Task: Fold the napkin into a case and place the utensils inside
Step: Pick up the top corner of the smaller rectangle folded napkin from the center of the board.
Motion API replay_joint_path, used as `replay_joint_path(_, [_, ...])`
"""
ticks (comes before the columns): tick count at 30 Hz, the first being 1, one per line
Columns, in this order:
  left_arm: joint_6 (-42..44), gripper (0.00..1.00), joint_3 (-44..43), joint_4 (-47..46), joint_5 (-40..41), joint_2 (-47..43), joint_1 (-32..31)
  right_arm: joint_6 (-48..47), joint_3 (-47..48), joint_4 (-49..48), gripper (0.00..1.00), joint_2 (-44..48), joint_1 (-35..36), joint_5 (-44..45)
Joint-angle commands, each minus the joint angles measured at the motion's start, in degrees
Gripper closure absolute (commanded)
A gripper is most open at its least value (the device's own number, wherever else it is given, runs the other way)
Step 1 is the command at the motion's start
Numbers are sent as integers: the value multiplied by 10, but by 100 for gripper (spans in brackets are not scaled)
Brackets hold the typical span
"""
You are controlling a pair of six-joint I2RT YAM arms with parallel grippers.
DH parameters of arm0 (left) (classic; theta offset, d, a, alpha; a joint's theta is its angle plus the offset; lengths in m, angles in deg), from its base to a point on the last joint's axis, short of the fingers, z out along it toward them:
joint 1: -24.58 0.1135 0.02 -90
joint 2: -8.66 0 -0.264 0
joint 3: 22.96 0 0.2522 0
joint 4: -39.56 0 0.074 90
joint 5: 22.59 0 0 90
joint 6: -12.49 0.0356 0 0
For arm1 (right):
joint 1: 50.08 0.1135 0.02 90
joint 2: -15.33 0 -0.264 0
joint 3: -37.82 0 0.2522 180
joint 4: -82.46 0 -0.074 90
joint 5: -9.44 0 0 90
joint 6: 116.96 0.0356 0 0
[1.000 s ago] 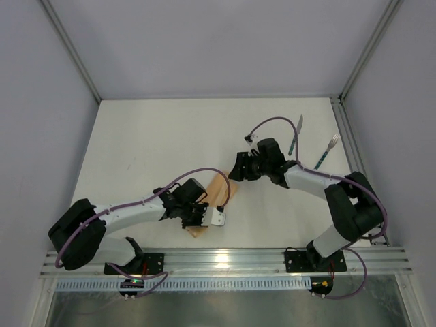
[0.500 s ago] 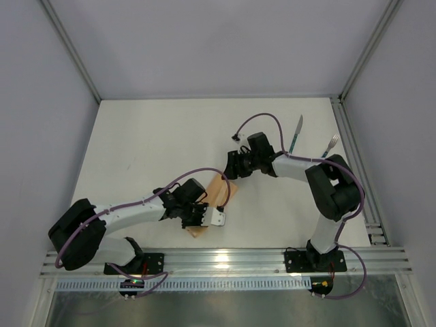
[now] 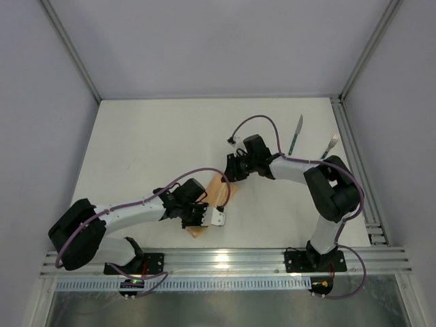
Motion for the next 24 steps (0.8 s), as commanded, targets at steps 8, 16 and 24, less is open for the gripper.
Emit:
replay_joint_path(8, [-4,100,12,16,32,-4,17,-21,-13,34,96,81,7,69])
replay_joint_path(16, [-16,93,10,28,28,-24,36,26,-53,25,96,106,23,64])
replay_joint_path(24, [-25,92,11,33,23,-44,58,103,-167,-103,96,95,28,64])
